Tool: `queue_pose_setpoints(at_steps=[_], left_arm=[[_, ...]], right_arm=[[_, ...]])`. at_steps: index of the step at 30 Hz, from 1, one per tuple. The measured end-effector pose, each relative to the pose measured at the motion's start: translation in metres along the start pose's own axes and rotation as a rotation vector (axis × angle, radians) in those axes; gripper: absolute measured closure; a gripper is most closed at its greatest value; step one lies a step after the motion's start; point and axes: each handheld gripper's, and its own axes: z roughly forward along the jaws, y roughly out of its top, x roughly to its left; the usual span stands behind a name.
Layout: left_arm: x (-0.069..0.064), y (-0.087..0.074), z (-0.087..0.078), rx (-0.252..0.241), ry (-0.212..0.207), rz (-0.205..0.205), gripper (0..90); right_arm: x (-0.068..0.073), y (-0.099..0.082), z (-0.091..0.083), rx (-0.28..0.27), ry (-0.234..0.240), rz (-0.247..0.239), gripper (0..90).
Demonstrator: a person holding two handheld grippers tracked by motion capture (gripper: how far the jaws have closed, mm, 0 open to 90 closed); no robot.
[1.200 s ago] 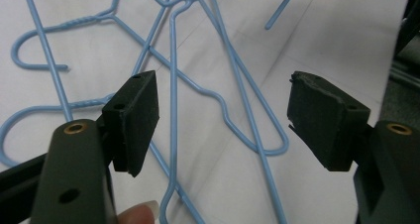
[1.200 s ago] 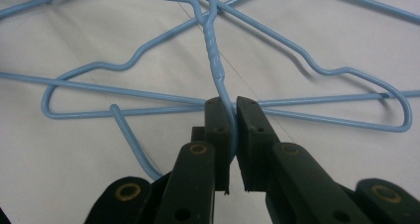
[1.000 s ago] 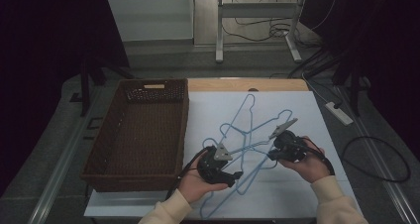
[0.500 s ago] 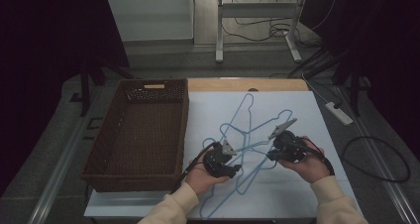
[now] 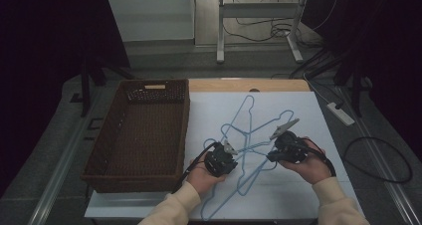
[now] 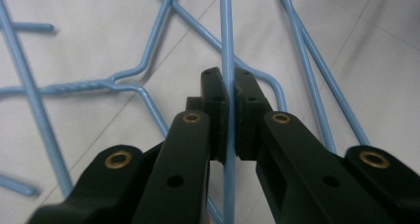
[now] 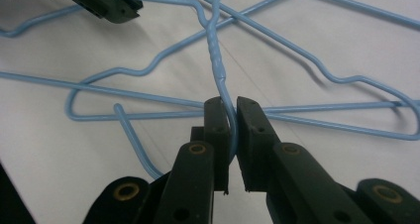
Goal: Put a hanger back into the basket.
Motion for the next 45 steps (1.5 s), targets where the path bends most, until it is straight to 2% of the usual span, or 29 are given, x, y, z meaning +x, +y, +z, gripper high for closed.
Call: queue_pose_setpoints(at_steps=[3,5,8,9,11,14,15,16,18,20,25,27,28,32,37,38,41,45], left_arm=[[-0.001,0.000,0.000,-0.003,-0.001,-0.011,86.1],[0.000,0.000,-0.001,-0.012,0.007,-0.025,86.1],[0.002,-0.001,-0.003,-0.029,0.008,-0.039,86.1],[0.002,-0.001,-0.004,-0.039,0.010,-0.047,86.1],[0.002,-0.002,-0.006,-0.056,0.018,-0.058,86.2],[0.001,-0.002,-0.011,-0.079,0.036,-0.065,86.2],[0.000,-0.002,-0.015,-0.090,0.041,-0.068,86.2],[0.000,-0.002,-0.015,-0.090,0.041,-0.068,86.2],[-0.001,-0.002,-0.023,-0.121,0.048,-0.078,86.2],[-0.002,-0.002,-0.029,-0.140,0.051,-0.084,86.2],[-0.005,0.001,-0.046,-0.191,0.063,-0.086,86.4],[-0.005,0.002,-0.048,-0.197,0.065,-0.085,86.4],[-0.006,0.004,-0.055,-0.217,0.068,-0.082,86.4],[-0.007,0.008,-0.069,-0.254,0.070,-0.079,86.5],[-0.006,0.010,-0.092,-0.305,0.062,-0.073,86.5],[-0.006,0.010,-0.092,-0.305,0.062,-0.073,86.5],[-0.003,0.009,-0.111,-0.346,0.054,-0.075,86.5],[0.003,0.006,-0.131,-0.390,0.037,-0.093,86.5]], right_arm=[[-0.001,-0.002,-0.003,-0.048,0.010,0.018,81.0],[-0.002,-0.002,-0.004,-0.068,0.012,0.026,72.3],[-0.006,-0.005,-0.007,-0.150,0.042,0.087,61.0],[-0.008,-0.006,-0.009,-0.187,0.033,0.113,54.6],[-0.016,-0.011,-0.017,-0.308,0.008,0.213,48.2],[-0.028,-0.022,-0.026,-0.435,0.022,0.331,41.4],[-0.031,-0.026,-0.027,-0.462,0.032,0.355,41.2],[-0.031,-0.026,-0.027,-0.462,0.032,0.355,41.2],[-0.043,-0.043,-0.030,-0.533,0.065,0.409,40.3],[-0.047,-0.054,-0.030,-0.554,0.053,0.427,37.6],[-0.046,-0.079,-0.026,-0.602,0.015,0.425,34.6],[-0.043,-0.084,-0.024,-0.609,-0.003,0.410,33.4],[-0.040,-0.086,-0.023,-0.610,-0.015,0.396,32.5],[-0.036,-0.087,-0.020,-0.587,-0.028,0.369,31.4],[-0.033,-0.093,-0.016,-0.598,-0.030,0.350,31.3],[-0.032,-0.095,-0.015,-0.597,-0.038,0.343,31.4],[-0.030,-0.096,-0.014,-0.600,-0.061,0.322,30.7],[-0.026,-0.096,-0.013,-0.610,-0.069,0.287,27.7]])
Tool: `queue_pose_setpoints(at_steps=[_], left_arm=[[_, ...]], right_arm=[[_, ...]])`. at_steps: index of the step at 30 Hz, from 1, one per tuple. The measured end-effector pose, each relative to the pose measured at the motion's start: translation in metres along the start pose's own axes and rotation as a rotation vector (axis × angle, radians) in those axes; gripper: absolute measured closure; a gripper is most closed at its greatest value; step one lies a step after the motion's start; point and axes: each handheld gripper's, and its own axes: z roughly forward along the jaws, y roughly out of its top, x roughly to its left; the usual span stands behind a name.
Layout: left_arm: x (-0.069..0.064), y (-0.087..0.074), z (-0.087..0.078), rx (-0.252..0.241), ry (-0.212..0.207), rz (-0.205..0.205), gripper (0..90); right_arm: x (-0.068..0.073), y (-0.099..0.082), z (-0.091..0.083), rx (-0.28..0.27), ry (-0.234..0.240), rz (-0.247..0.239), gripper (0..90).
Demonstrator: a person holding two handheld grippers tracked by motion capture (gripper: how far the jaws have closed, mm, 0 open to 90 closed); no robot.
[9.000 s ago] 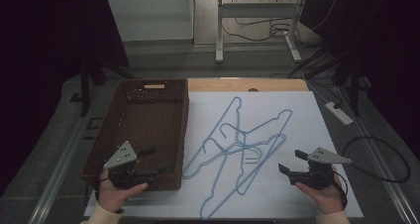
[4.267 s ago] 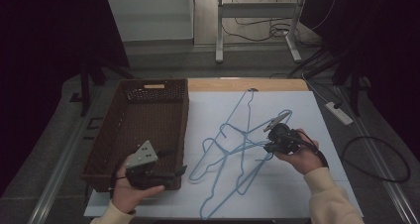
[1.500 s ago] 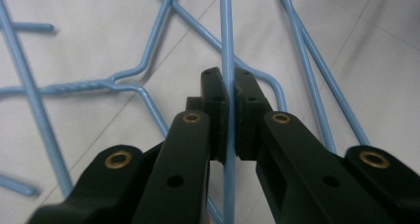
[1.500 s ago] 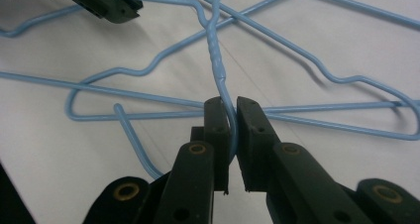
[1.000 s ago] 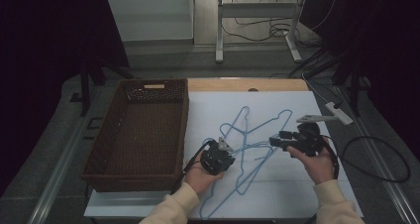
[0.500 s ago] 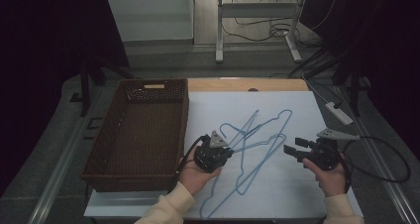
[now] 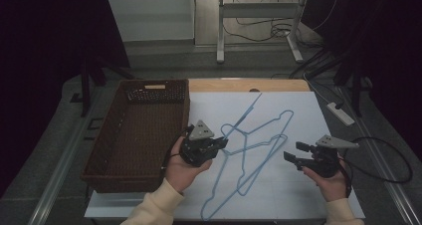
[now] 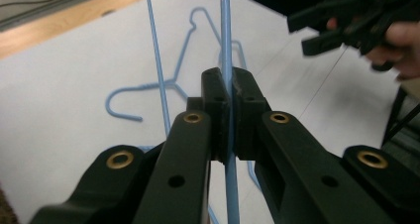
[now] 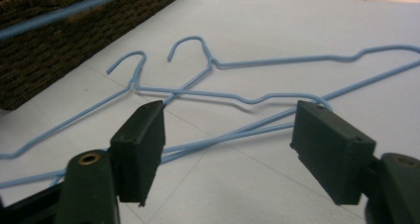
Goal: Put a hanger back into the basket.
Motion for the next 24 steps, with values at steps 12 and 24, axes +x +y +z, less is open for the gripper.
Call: queue_pose_setpoints(at_steps=[12,24], left_arm=[[0.026,0.009,-0.054,-0.094,0.009,-0.031,86.5],[0.066,-0.001,-0.098,-0.132,0.058,-0.066,86.5]], right_arm=[[0.007,-0.006,0.001,0.003,0.007,-0.021,27.5],[0.007,-0.009,0.004,0.029,-0.010,-0.015,28.5]])
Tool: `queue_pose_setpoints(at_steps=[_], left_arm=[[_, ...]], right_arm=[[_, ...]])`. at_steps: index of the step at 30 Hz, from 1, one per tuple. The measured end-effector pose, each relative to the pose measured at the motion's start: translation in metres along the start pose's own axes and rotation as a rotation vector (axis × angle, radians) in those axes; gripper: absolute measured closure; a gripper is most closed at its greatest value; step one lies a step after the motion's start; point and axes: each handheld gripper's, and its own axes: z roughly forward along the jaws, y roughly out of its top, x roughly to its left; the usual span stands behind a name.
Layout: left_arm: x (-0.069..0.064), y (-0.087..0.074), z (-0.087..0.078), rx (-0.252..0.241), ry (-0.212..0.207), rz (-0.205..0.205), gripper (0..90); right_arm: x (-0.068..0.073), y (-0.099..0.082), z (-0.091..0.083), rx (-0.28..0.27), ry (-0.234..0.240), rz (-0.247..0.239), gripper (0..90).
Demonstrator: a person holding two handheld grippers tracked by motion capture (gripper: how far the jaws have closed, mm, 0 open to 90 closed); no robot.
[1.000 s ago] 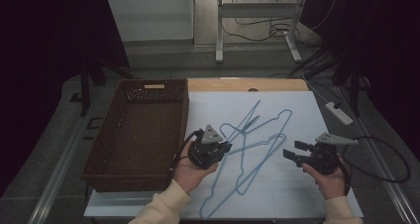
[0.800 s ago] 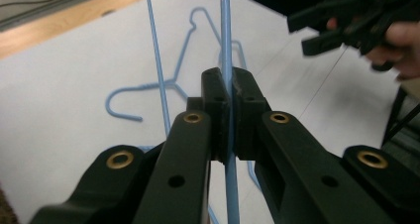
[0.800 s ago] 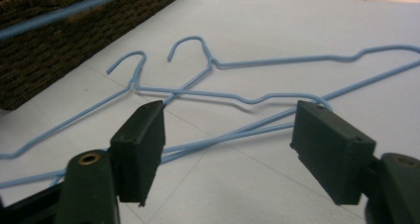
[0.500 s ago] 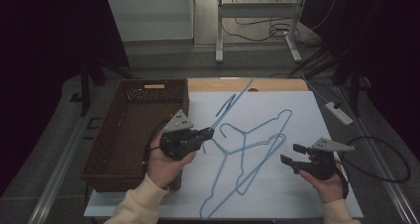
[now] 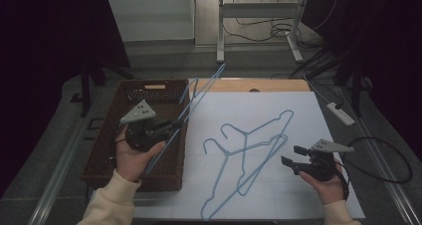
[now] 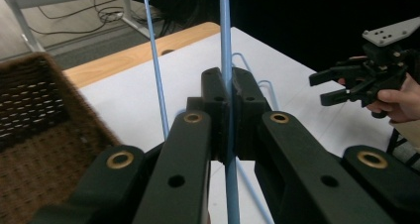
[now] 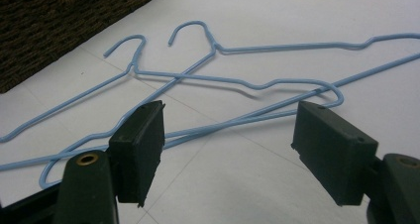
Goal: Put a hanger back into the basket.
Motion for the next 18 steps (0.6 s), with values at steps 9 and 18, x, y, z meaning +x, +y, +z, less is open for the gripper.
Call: queue_pose_setpoints(at_steps=[9,18], left_arm=[[0.034,-0.009,-0.018,0.012,0.043,-0.022,86.4],[0.064,-0.027,-0.030,0.083,0.074,-0.031,86.5]], right_arm=[[0.000,0.000,0.001,0.005,-0.010,-0.013,28.8],[0.001,-0.001,0.002,0.015,-0.011,-0.018,28.8]])
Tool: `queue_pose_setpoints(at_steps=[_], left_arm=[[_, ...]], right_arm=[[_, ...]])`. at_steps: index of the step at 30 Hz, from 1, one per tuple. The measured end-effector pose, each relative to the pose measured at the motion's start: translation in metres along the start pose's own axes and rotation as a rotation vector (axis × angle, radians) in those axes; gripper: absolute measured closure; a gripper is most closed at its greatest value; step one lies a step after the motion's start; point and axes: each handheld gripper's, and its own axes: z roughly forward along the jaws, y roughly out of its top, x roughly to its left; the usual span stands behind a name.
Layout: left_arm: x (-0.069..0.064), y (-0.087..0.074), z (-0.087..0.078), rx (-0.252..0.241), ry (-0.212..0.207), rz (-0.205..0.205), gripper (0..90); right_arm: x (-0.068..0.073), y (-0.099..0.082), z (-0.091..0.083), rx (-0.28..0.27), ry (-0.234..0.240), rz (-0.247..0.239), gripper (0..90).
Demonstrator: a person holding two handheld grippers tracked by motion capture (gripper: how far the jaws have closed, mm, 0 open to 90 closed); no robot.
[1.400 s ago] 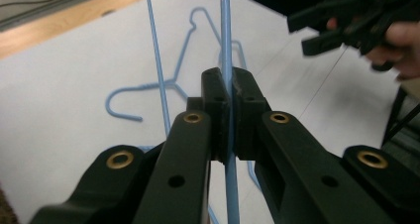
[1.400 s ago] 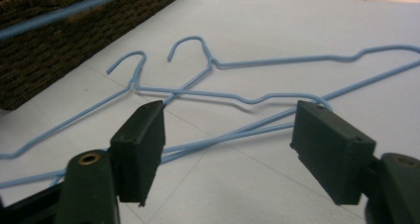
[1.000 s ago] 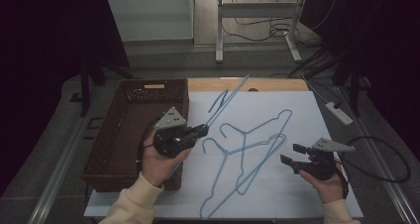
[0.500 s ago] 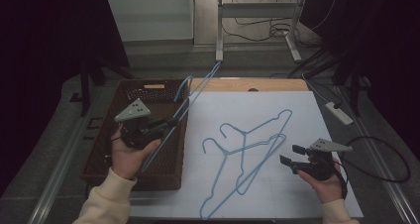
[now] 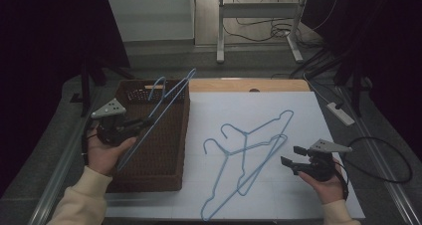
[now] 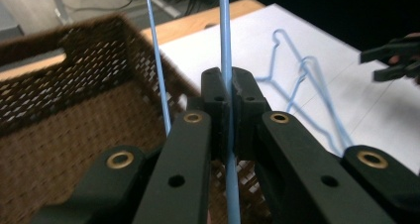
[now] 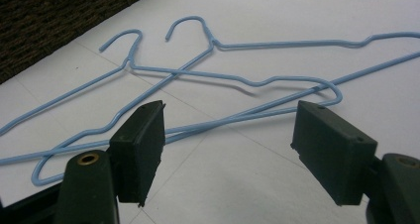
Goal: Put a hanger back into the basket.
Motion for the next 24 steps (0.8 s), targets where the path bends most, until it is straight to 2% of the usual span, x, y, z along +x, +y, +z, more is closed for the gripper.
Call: queue_pose_setpoints(at_steps=[6,13,17,24], left_arm=[[0.016,-0.011,-0.002,0.035,-0.009,0.003,86.4],[0.032,-0.027,0.008,0.089,-0.021,-0.038,86.5],[0.036,-0.029,0.008,0.088,-0.029,-0.042,86.5],[0.040,-0.034,-0.001,0.080,-0.026,-0.051,86.6]], right_arm=[[0.000,0.000,0.001,0.007,-0.001,-0.001,28.7],[0.000,-0.001,0.003,0.017,-0.002,0.000,28.6],[0.001,-0.001,0.004,0.022,-0.003,-0.004,28.6],[0.002,-0.002,0.005,0.029,-0.003,-0.006,28.6]])
